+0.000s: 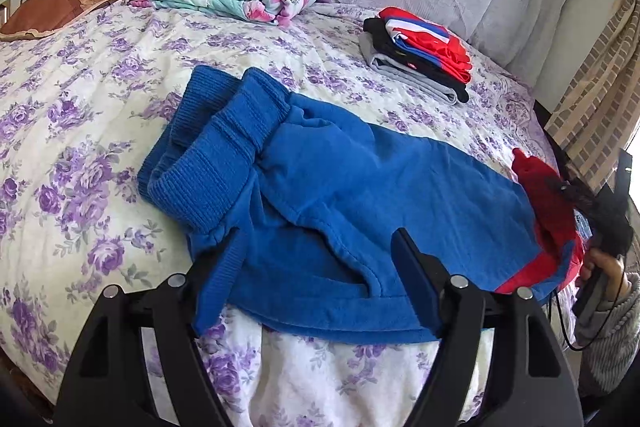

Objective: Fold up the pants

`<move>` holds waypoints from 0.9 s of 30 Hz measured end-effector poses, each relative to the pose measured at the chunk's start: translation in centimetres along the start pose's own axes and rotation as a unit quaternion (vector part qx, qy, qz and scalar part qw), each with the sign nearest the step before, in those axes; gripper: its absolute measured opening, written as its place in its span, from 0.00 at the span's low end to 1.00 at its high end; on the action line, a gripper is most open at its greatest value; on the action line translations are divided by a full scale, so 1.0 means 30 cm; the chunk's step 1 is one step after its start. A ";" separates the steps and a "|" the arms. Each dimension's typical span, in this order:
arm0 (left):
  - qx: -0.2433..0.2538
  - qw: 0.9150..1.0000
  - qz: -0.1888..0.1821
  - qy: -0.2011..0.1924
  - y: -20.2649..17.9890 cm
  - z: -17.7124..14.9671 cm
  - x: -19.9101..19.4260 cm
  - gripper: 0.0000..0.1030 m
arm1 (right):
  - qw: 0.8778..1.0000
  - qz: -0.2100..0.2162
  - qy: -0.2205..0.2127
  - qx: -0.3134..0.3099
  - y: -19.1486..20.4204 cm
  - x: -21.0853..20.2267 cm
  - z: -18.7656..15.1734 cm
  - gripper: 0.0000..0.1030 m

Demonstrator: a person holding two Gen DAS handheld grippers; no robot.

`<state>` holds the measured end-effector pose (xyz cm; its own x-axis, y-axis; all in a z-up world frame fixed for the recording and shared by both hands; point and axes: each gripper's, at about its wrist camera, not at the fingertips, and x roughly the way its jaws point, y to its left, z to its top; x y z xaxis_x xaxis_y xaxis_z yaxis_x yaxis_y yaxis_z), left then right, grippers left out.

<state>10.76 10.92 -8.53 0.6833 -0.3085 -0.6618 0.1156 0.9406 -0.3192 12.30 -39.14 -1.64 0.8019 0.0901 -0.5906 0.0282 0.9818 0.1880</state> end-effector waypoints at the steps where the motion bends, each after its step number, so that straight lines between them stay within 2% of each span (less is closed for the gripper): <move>1: -0.002 1.000 0.001 0.000 0.000 0.000 -0.001 0.71 | 0.999 0.011 -0.015 0.027 -0.044 -0.067 0.003 0.03; 3: -0.006 1.000 0.000 0.001 0.001 0.002 -0.004 0.71 | 0.996 0.025 -0.039 0.080 -0.156 -0.194 -0.023 0.03; 5: -0.007 1.000 -0.001 0.002 0.001 0.003 -0.005 0.71 | 0.990 0.012 -0.024 0.141 -0.284 -0.249 -0.097 0.07; 6: -0.006 1.000 -0.001 0.002 -0.002 0.003 -0.005 0.71 | 0.986 -0.005 0.003 0.164 -0.344 -0.244 -0.146 0.26; 7: -0.006 1.000 0.004 0.002 -0.004 0.002 -0.004 0.71 | 0.981 -0.031 0.029 0.192 -0.400 -0.241 -0.197 0.53; 8: -0.005 1.000 0.008 0.003 -0.009 0.002 -0.003 0.71 | 0.973 -0.034 0.036 0.224 -0.446 -0.251 -0.246 0.55; 10: -0.005 1.000 0.016 0.005 -0.023 0.001 -0.008 0.71 | 0.967 -0.007 0.022 0.253 -0.479 -0.285 -0.304 0.55; 12: -0.003 1.000 0.018 0.003 -0.040 0.002 -0.021 0.74 | 0.974 -0.010 -0.006 0.228 -0.448 -0.327 -0.306 0.55; 14: 0.007 1.000 0.021 -0.001 -0.065 0.002 -0.037 0.77 | 0.987 -0.022 -0.033 0.155 -0.368 -0.358 -0.276 0.55; 16: 0.018 0.999 0.026 -0.007 -0.091 -0.001 -0.050 0.78 | 0.994 -0.065 -0.048 0.071 -0.287 -0.373 -0.251 0.55; 18: 0.027 0.999 0.031 -0.007 -0.111 -0.006 -0.054 0.79 | 0.993 -0.096 -0.069 0.001 -0.227 -0.373 -0.235 0.55; 20: 0.029 0.999 0.033 -0.004 -0.118 -0.007 -0.050 0.79 | 0.992 -0.108 -0.066 -0.031 -0.207 -0.346 -0.216 0.55; 23: 0.024 0.999 0.036 0.002 -0.118 -0.009 -0.047 0.79 | 0.993 -0.082 -0.067 -0.048 -0.172 -0.327 -0.193 0.55; 27: 0.026 0.999 0.040 0.004 -0.123 -0.015 -0.048 0.80 | 0.984 -0.069 -0.055 -0.155 -0.009 -0.303 -0.237 0.55</move>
<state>9.03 7.83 -6.70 0.6868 -0.2322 -0.6888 0.0972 0.9684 -0.2295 0.74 -39.02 -1.90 0.8638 -0.0496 -0.5014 -0.0285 0.9887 -0.1469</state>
